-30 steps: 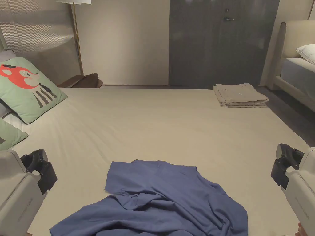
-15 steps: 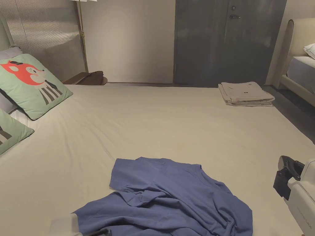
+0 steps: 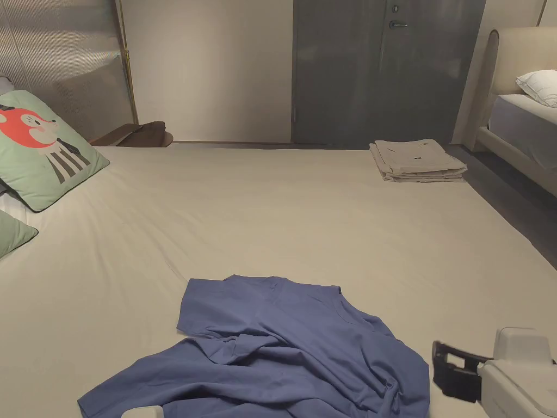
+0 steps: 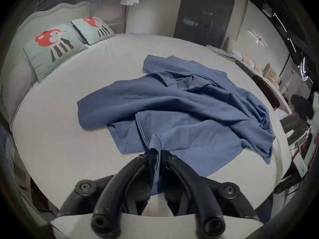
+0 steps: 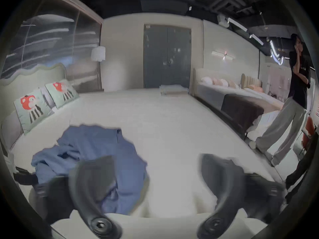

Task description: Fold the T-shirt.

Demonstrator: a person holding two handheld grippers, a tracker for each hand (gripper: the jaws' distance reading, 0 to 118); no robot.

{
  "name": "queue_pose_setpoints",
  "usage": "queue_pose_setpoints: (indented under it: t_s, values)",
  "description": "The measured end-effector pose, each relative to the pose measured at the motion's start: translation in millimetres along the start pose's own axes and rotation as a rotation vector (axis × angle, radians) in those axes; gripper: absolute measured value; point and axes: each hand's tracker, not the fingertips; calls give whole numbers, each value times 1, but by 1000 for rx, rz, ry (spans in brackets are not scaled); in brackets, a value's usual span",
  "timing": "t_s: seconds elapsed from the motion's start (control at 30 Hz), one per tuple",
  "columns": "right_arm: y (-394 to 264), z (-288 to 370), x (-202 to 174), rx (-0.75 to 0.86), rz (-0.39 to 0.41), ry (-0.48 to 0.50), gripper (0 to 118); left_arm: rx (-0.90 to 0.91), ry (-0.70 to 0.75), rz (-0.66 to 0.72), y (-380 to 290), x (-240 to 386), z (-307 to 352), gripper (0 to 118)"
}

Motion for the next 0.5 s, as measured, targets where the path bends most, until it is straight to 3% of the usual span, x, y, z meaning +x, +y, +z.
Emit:
queue_pose_setpoints:
  t_s: [0.2,0.3,0.37,0.4,0.43,0.5]
  values:
    - [-33,-45,-14,-230,42,87,100,16,-10,5,-2,-3,10,5]
    - [-49,-69,-20,-279,32,138,78,18,-5,0,-5,-2,10,5]
    - [-45,-63,-22,-279,6,172,45,16,-8,4,-5,-3,11,5]
    - [-44,-63,-21,-282,-13,205,16,17,-10,8,-5,-3,11,5]
    - [-43,-62,-20,-283,-38,234,4,20,-11,10,-4,-4,13,5]
    - [-39,-53,-16,-231,-37,224,4,32,-15,17,-1,-6,19,4]
